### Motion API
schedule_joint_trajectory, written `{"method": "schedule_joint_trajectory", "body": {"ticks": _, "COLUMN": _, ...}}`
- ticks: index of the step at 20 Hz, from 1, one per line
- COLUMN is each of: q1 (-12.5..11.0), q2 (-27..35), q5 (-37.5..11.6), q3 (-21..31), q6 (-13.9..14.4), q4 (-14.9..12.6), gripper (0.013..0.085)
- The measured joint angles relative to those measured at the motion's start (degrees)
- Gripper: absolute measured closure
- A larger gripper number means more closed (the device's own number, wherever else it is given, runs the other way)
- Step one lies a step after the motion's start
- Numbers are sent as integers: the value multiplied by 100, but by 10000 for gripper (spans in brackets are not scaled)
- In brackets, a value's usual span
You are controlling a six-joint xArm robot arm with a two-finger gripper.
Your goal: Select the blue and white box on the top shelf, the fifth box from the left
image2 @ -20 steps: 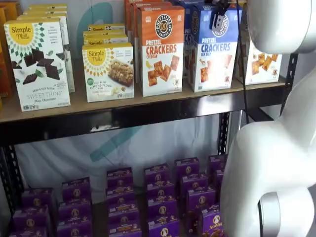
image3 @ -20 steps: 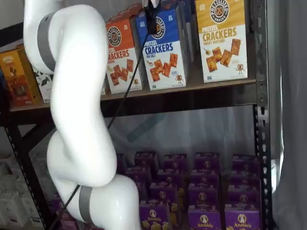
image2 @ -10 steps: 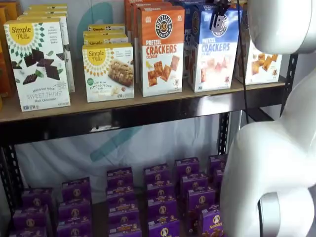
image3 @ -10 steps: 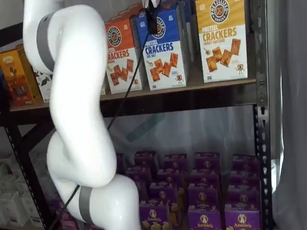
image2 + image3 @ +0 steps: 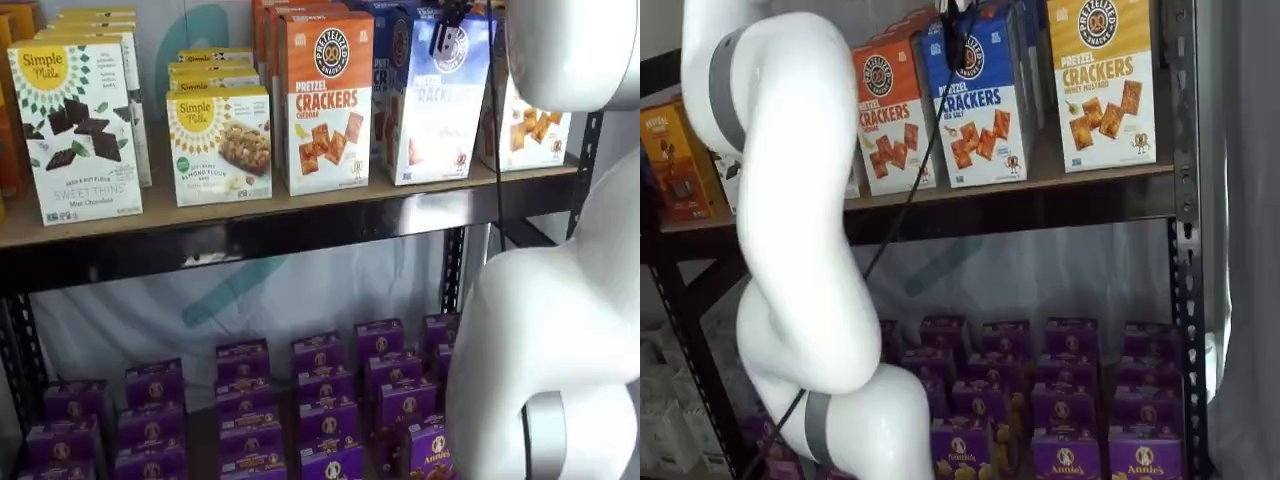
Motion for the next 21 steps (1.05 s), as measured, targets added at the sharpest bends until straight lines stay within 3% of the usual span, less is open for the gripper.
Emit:
{"method": "schedule_joint_trajectory", "body": {"ticks": 8, "q1": -53, "q2": -385, "q5": 561, "q3": 165, "q6": 2, "q4": 11, "gripper": 410}}
{"method": "schedule_joint_trajectory", "body": {"ticks": 21, "q1": -160, "q2": -1472, "q5": 933, "q3": 1209, "q6": -178, "q4": -221, "gripper": 410}}
